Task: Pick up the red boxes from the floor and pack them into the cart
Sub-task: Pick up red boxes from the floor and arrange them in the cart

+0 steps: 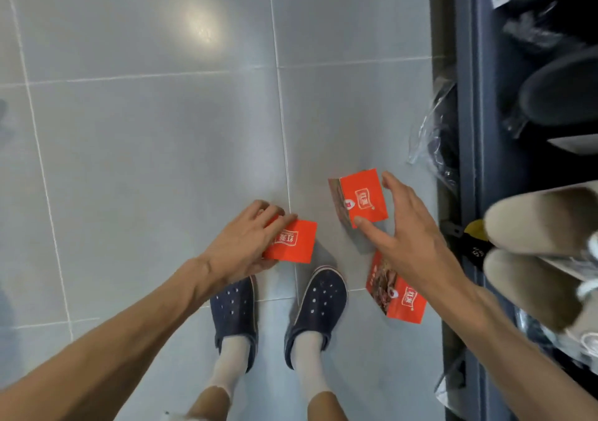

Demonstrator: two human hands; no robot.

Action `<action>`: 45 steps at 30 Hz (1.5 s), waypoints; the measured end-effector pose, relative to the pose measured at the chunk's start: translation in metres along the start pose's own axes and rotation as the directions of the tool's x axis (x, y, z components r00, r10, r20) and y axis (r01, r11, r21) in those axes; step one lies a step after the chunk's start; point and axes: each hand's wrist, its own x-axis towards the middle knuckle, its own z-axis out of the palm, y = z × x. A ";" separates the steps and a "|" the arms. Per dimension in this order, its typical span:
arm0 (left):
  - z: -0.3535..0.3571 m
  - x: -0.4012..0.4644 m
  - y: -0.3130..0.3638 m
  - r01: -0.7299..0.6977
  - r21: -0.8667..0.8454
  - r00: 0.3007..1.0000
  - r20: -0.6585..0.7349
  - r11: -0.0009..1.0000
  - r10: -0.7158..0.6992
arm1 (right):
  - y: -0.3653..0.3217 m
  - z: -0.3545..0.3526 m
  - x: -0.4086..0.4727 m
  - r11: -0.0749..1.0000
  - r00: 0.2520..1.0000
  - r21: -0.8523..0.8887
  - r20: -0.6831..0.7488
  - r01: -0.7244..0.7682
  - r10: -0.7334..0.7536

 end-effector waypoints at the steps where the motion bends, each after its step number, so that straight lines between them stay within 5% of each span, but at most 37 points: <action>1: -0.014 -0.009 0.003 0.063 -0.074 0.997 -0.039 0.995 -0.066 | -0.006 -0.006 0.002 1.000 1.000 0.006 -0.007 -0.004 0.004; 6: -0.059 -0.041 0.007 0.198 -0.359 0.951 -0.154 0.912 -0.267 | -0.009 -0.002 0.025 0.996 0.996 0.048 -0.035 -0.080 0.082; 14: -0.025 -0.039 -0.015 0.250 -0.456 0.907 -0.199 0.854 -0.371 | 0.046 0.099 0.078 0.935 0.929 0.036 -0.111 -0.351 0.353; 18: -0.006 -0.036 -0.022 0.238 -0.458 0.910 -0.204 0.856 -0.362 | 0.058 0.126 0.077 0.933 0.913 0.053 -0.192 -0.356 0.360; 23: -0.035 -0.045 -0.015 0.253 -0.515 0.893 -0.202 0.819 -0.403 | 0.028 0.078 0.065 0.948 0.926 0.078 -0.204 -0.309 0.319; 30: -0.179 -0.084 0.013 0.251 -0.515 0.829 -0.323 0.820 -0.457 | -0.095 -0.074 0.012 0.994 0.977 0.099 -0.202 -0.044 0.064; 41: -0.494 -0.273 0.095 0.275 -0.582 0.473 -0.611 0.765 -0.635 | -0.396 -0.307 -0.129 0.946 0.934 -0.044 -0.151 0.322 -0.325; 45: -0.576 -0.376 0.125 0.333 -0.561 0.357 -0.669 0.758 -0.652 | -0.509 -0.351 -0.192 0.864 0.858 -0.060 -0.101 0.500 -0.503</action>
